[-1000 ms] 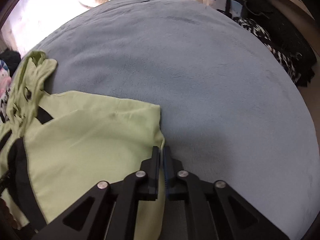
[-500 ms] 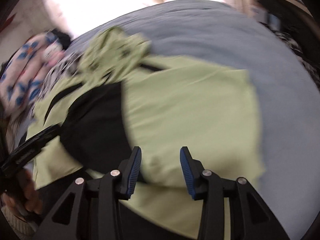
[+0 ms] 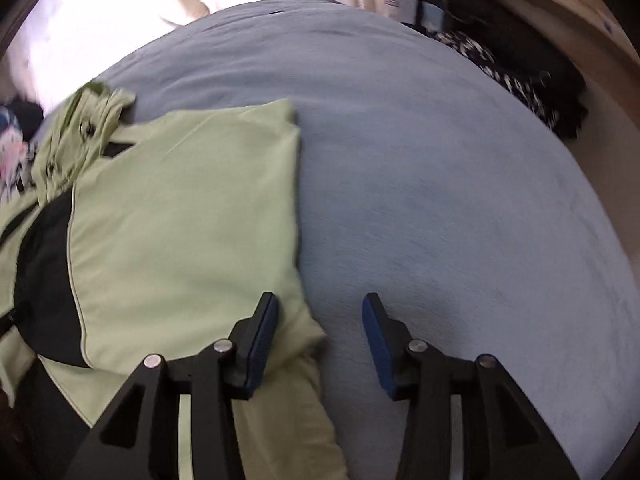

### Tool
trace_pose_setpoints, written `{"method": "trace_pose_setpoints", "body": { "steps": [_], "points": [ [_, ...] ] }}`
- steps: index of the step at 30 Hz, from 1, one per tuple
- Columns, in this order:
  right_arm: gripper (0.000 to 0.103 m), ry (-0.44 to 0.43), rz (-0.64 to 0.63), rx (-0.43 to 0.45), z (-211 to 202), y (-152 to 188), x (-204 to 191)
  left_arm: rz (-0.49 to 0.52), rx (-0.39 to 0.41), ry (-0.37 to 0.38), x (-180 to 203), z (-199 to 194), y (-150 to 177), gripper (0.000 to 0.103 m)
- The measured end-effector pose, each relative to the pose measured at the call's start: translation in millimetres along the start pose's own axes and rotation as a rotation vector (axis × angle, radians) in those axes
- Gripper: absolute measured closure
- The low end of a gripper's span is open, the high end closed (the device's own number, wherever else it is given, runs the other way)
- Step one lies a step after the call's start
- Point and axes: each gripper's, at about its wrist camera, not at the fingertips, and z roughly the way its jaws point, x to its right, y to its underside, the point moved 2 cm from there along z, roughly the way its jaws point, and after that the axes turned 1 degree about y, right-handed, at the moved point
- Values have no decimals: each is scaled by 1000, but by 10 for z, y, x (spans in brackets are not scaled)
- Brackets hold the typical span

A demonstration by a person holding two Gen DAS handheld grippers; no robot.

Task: Fold large clothes
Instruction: 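Lay the sleeve flat on the jacket and open the left tool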

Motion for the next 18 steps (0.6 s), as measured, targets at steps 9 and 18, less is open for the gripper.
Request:
{"method": "trace_pose_setpoints", "body": {
  "steps": [9,18],
  "points": [
    [58,52,-32,7,-136,72,-197,41,-6,-58,110,-77,33,55],
    [58,-2,8,3,-420,298,-320,51,0,-77,220,-270,193,43]
  ]
}}
